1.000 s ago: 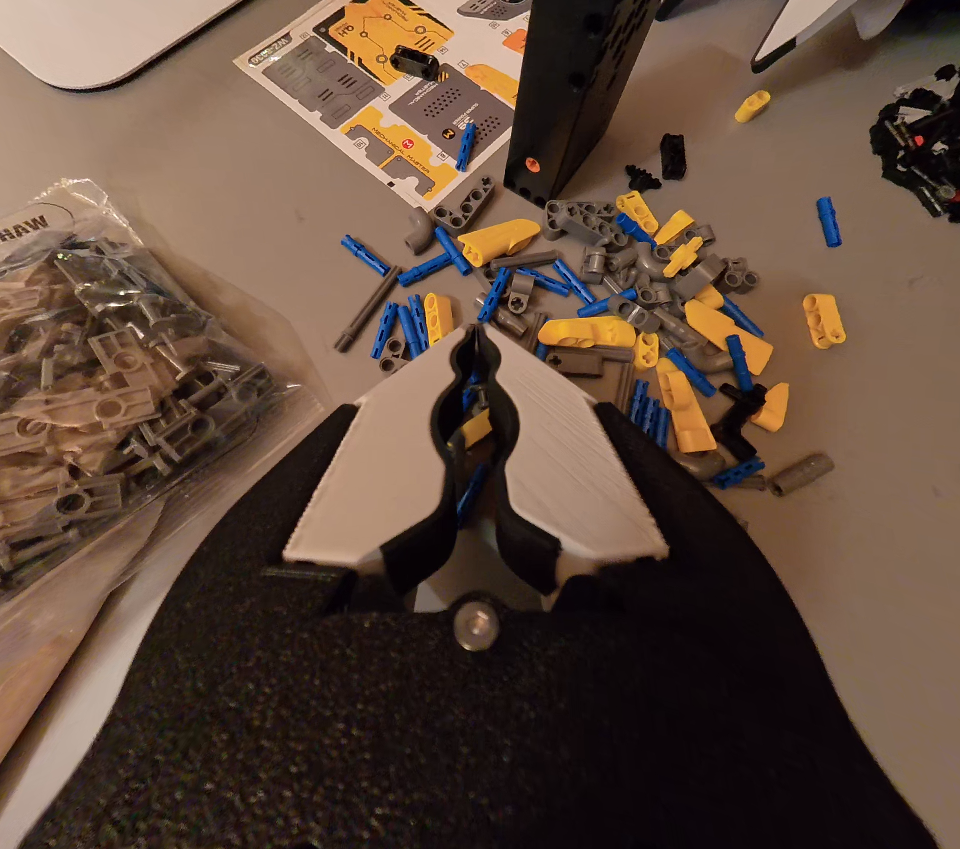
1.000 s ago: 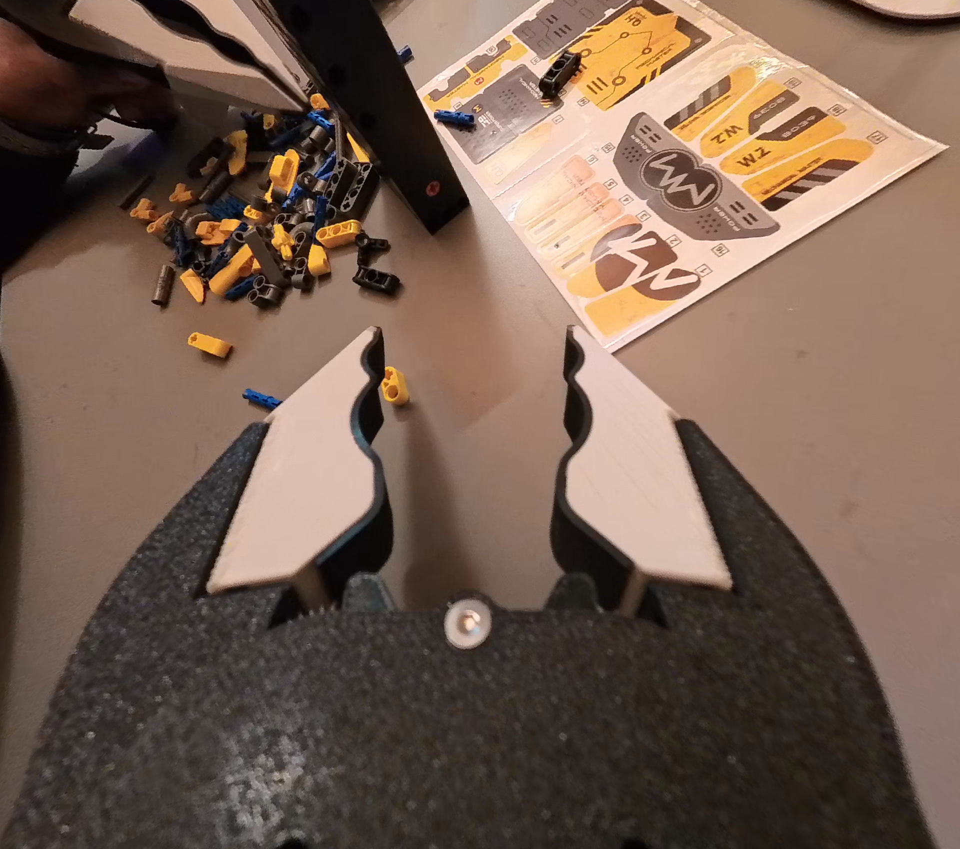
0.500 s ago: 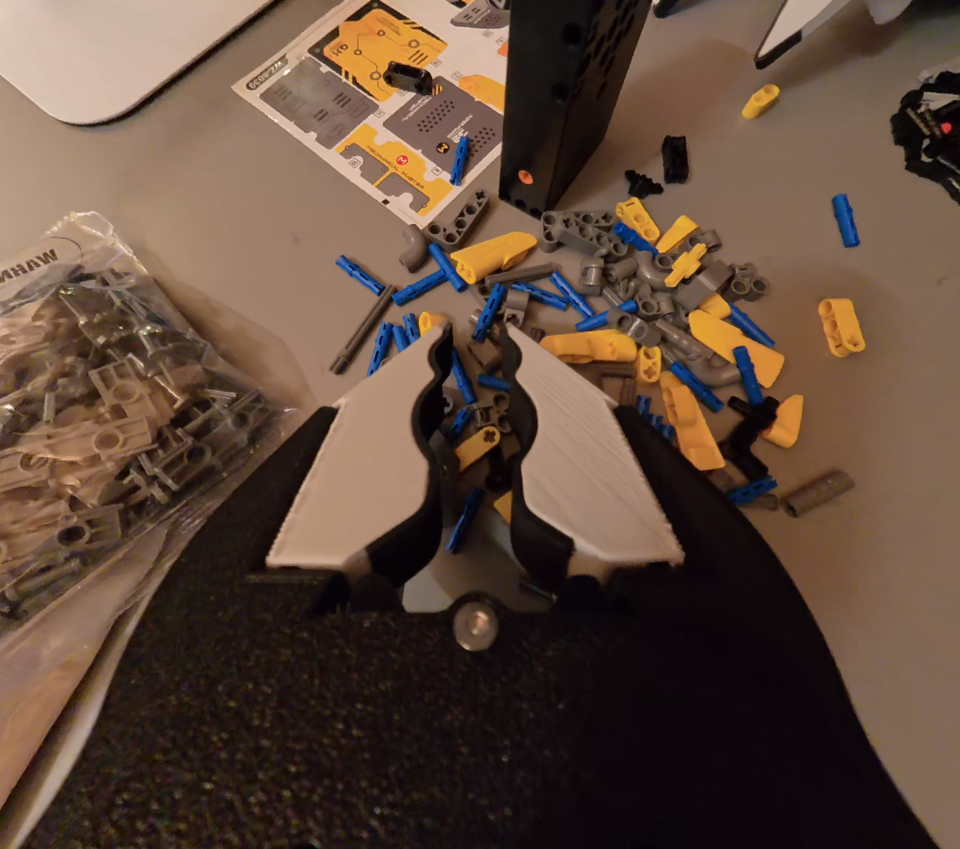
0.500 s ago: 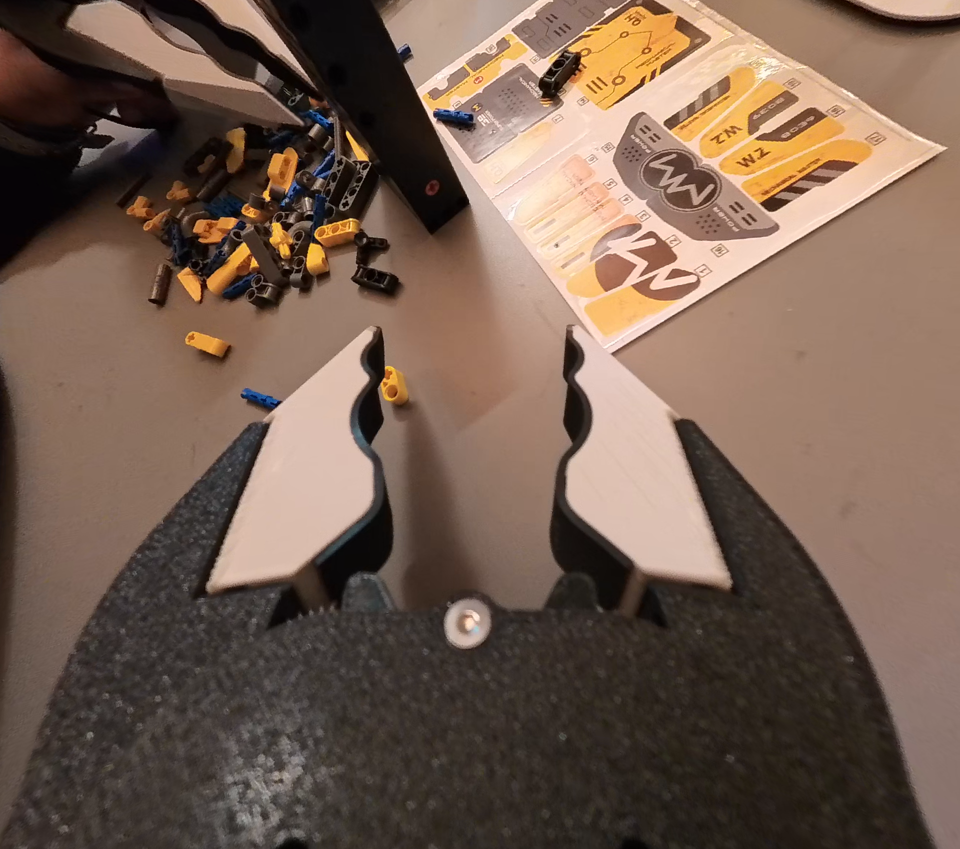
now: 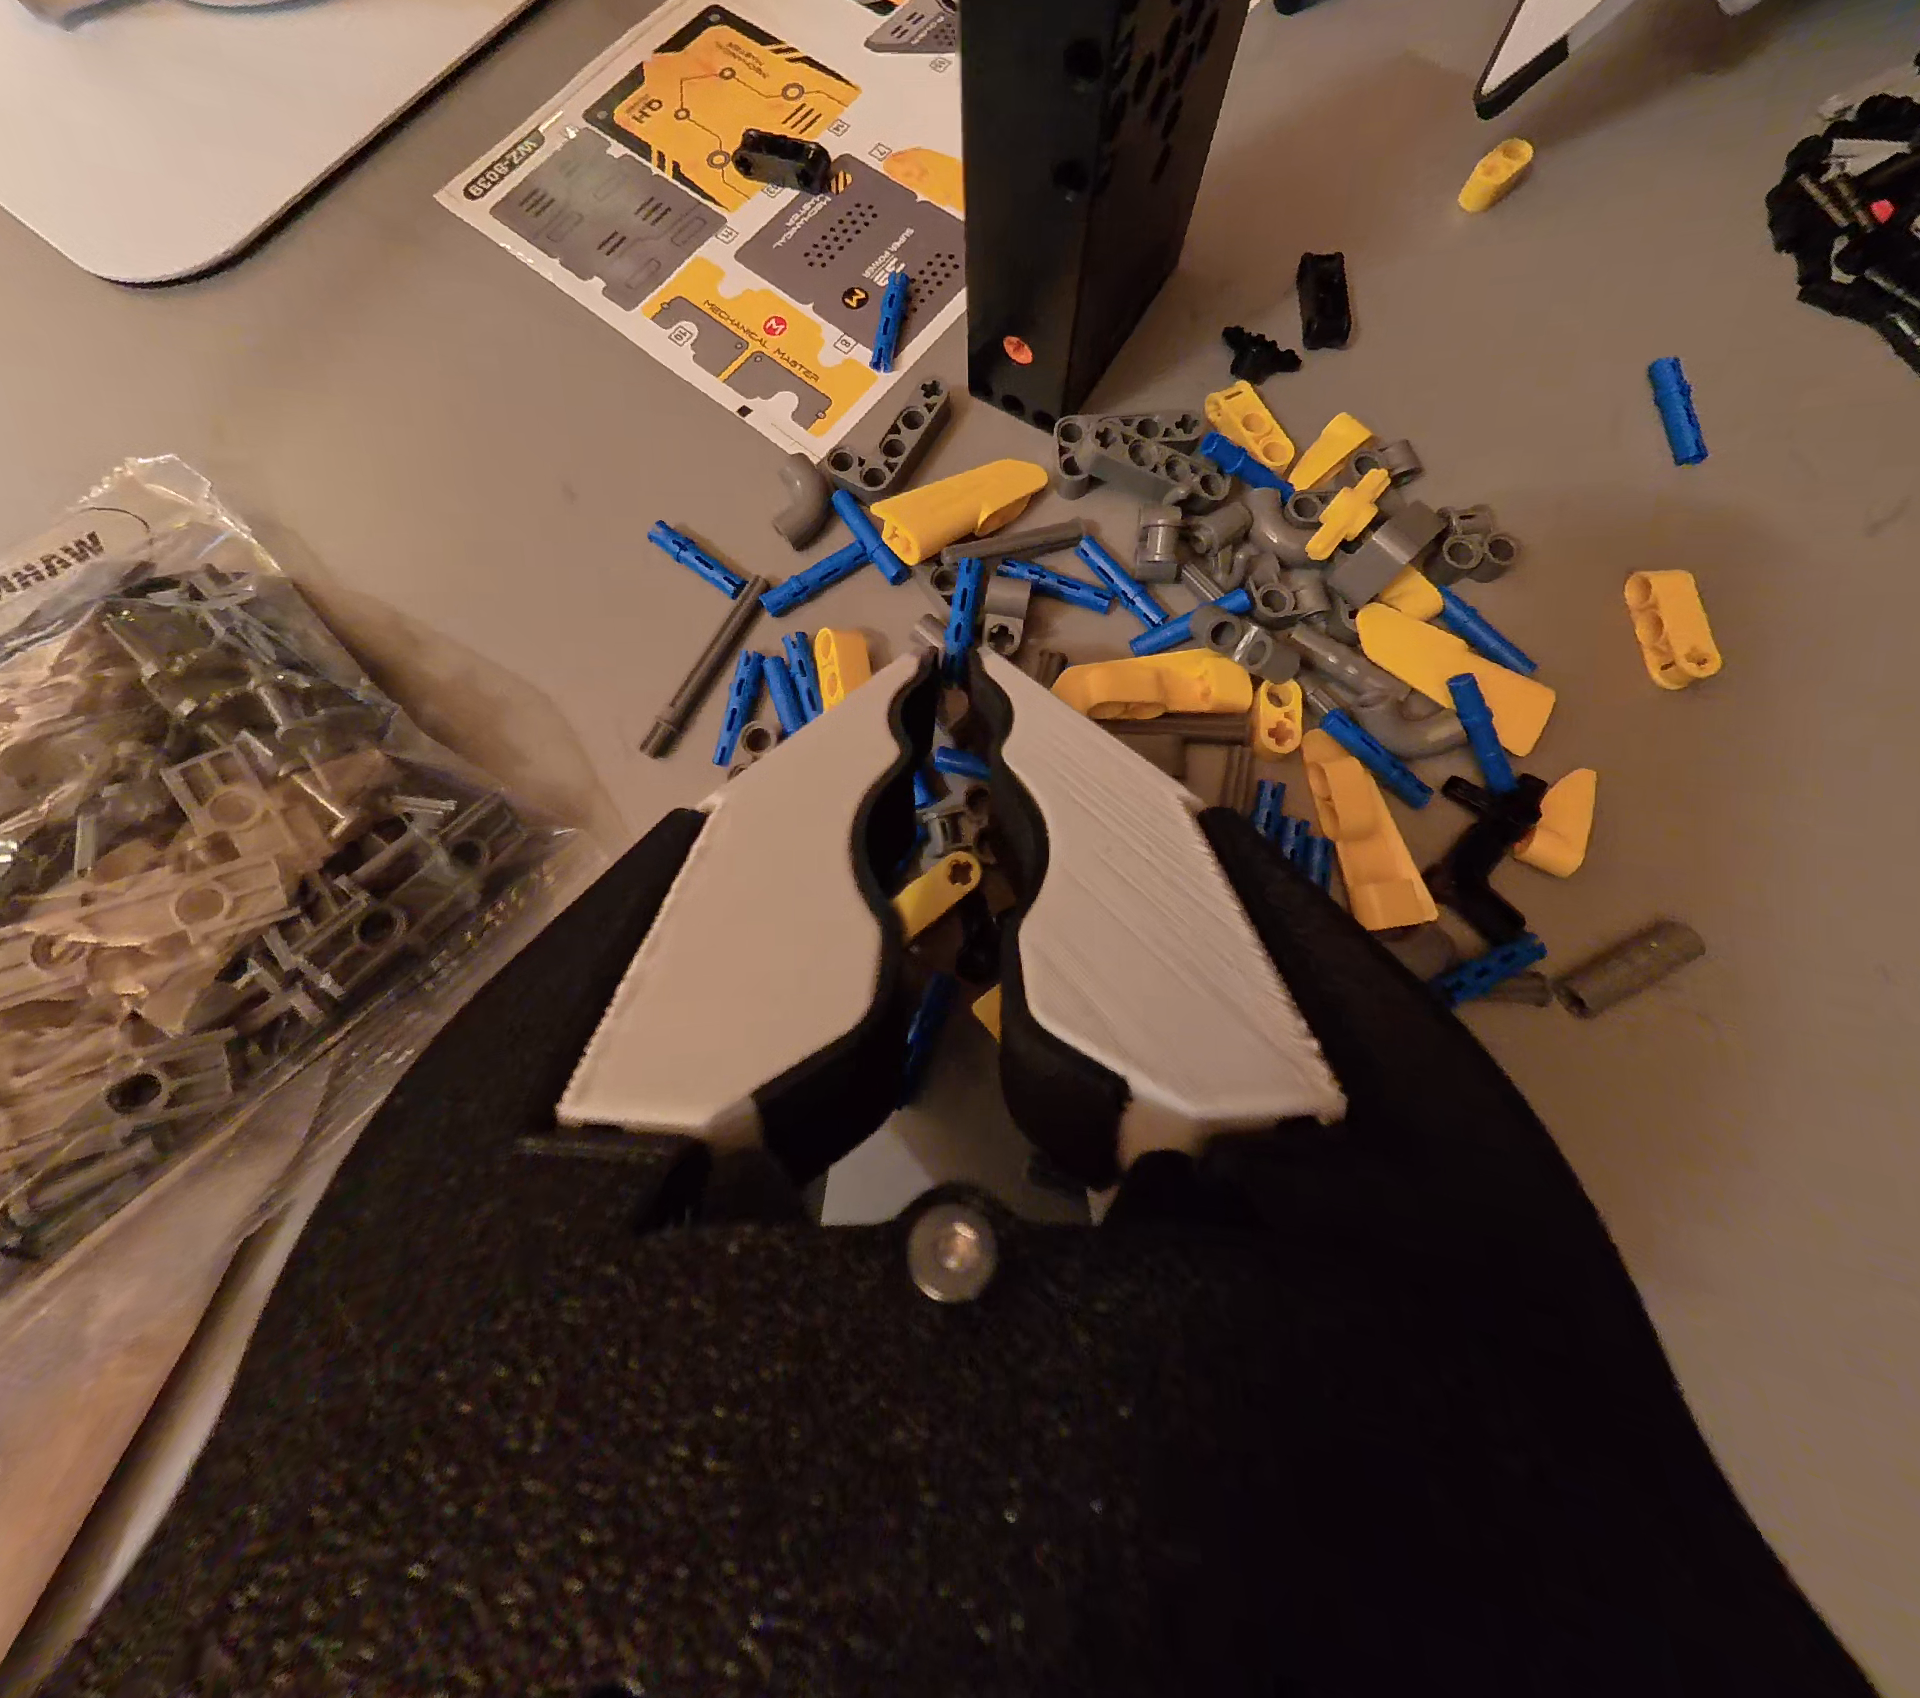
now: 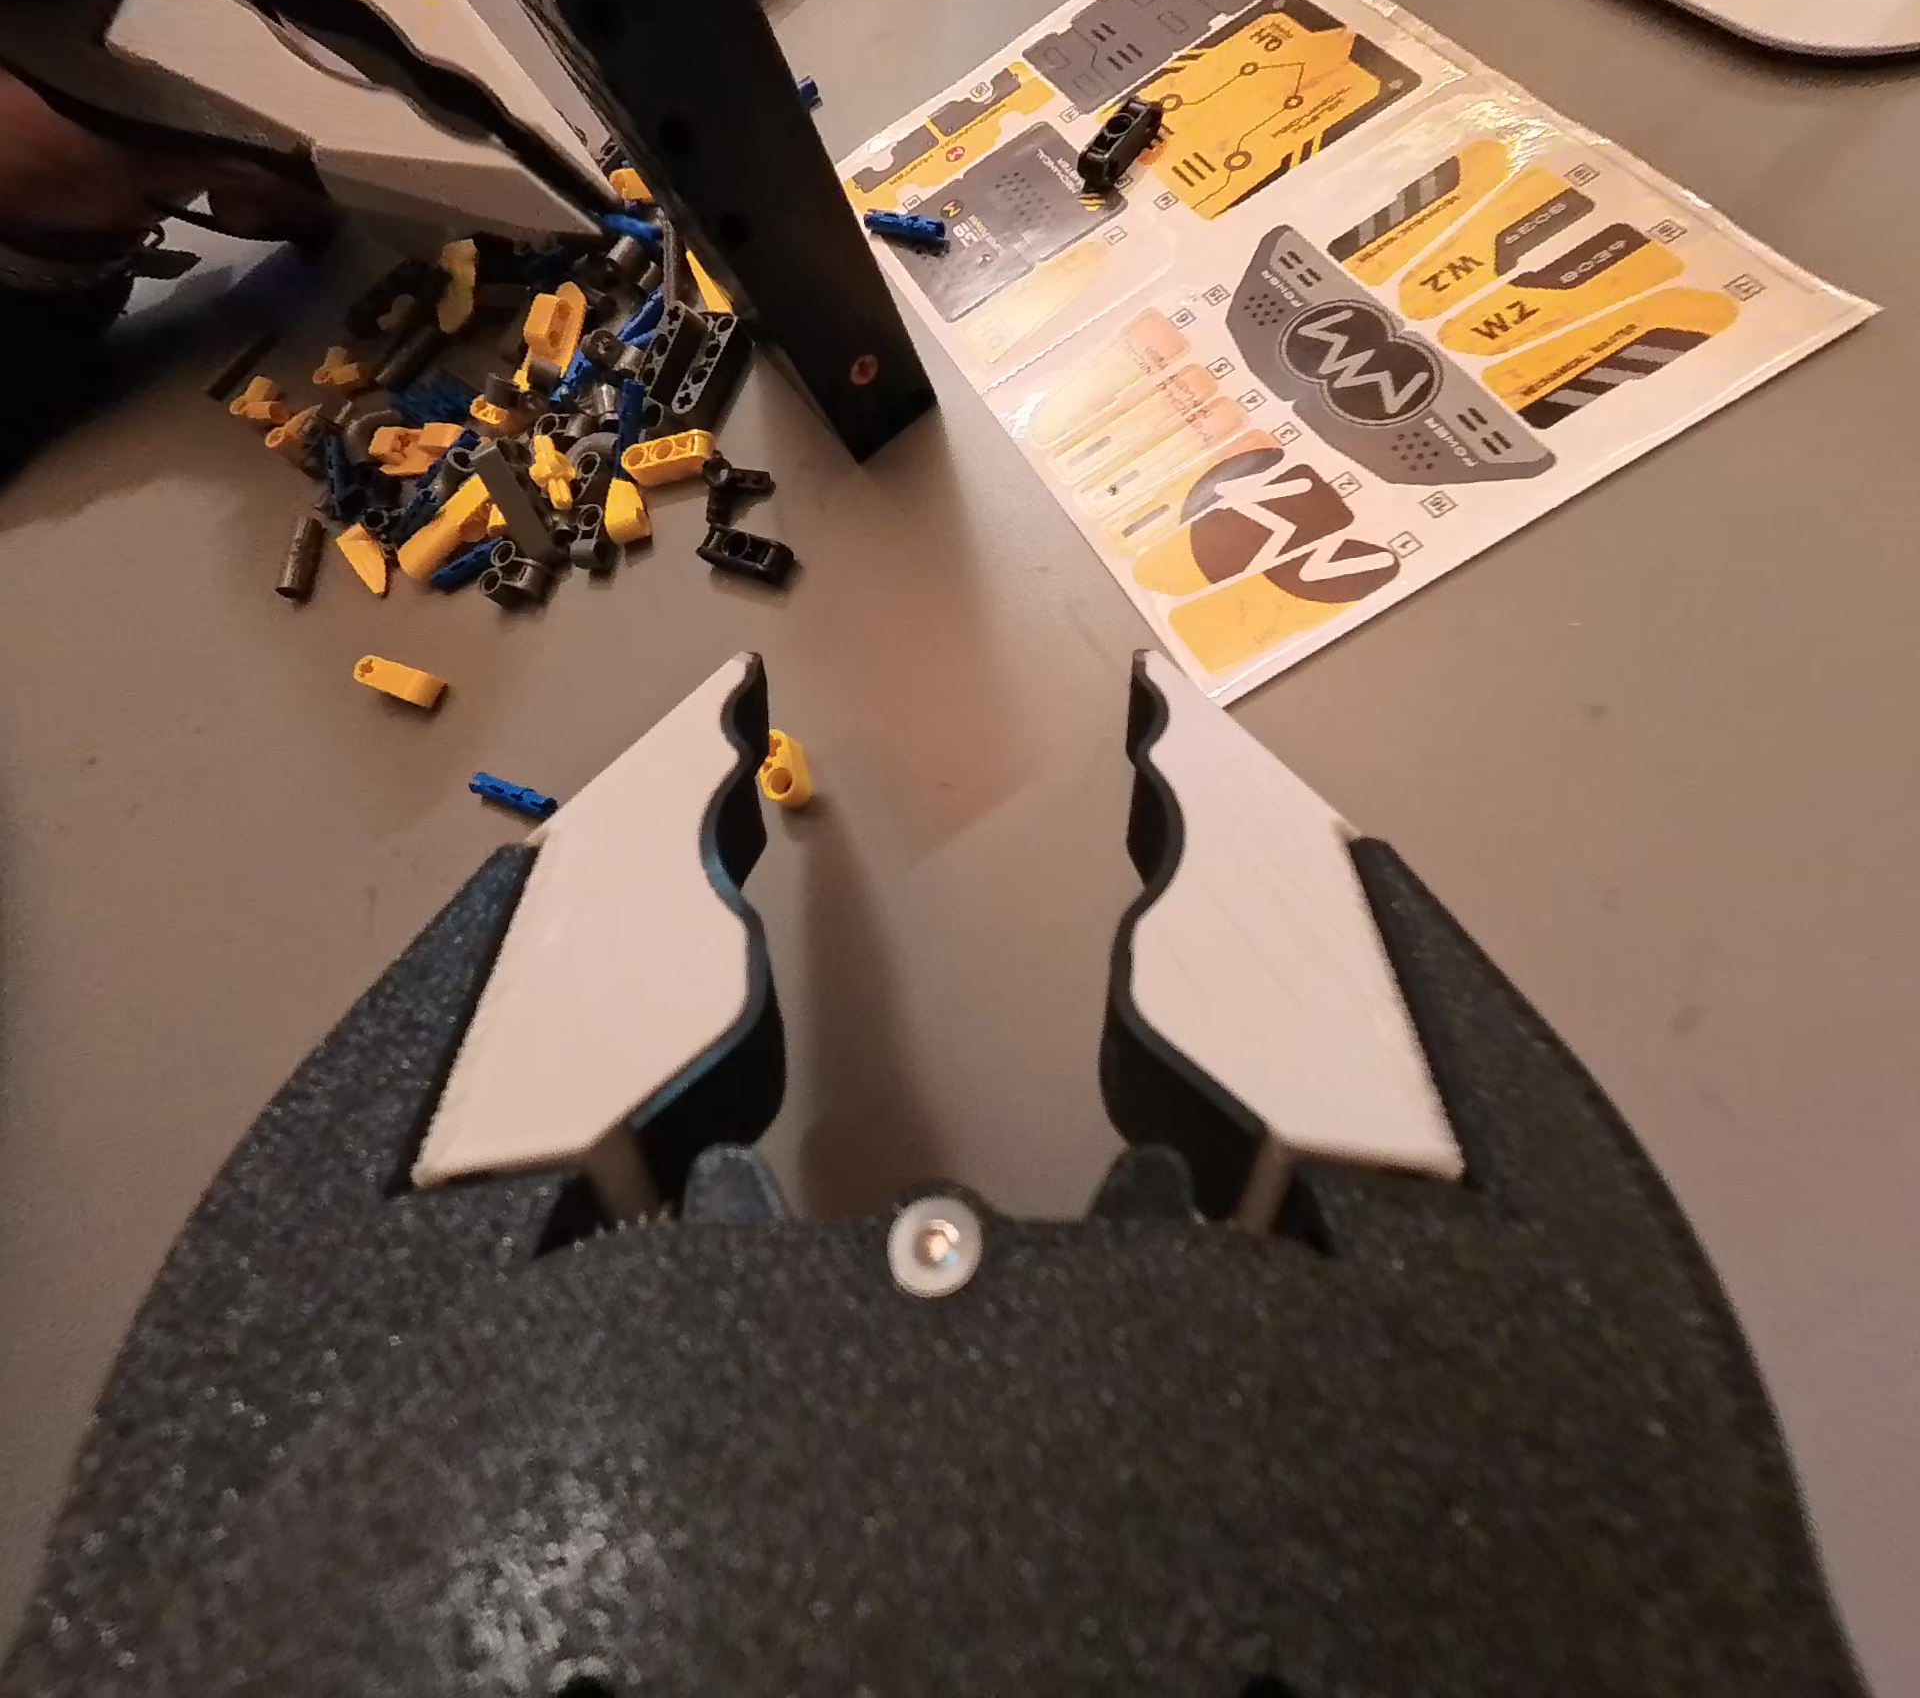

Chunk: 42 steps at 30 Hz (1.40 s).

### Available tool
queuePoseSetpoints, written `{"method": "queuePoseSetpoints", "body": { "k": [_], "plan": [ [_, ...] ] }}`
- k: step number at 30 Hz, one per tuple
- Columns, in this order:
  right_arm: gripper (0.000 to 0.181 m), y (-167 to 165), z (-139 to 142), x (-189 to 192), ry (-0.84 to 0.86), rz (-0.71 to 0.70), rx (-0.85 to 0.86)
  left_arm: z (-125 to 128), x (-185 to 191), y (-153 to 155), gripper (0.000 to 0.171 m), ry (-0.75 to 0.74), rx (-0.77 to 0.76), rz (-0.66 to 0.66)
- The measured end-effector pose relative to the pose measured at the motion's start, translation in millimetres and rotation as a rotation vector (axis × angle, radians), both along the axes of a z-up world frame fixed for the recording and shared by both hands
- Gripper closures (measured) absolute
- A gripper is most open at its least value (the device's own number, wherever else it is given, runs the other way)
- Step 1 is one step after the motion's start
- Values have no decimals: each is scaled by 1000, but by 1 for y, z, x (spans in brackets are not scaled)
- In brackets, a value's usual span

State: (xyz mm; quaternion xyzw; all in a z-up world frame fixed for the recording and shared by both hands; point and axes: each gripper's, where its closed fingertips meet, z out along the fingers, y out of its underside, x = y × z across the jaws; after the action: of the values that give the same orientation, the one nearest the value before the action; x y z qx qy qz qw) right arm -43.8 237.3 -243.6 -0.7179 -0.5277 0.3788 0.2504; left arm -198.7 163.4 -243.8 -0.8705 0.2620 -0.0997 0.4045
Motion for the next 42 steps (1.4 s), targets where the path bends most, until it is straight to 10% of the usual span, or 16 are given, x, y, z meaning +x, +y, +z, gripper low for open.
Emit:
{"method": "queuePoseSetpoints", "body": {
  "k": [42],
  "plan": [
    [112,0,0,0,6,0,-13,-2,-8,-5,168,-83,-64,30]
  ]
}}
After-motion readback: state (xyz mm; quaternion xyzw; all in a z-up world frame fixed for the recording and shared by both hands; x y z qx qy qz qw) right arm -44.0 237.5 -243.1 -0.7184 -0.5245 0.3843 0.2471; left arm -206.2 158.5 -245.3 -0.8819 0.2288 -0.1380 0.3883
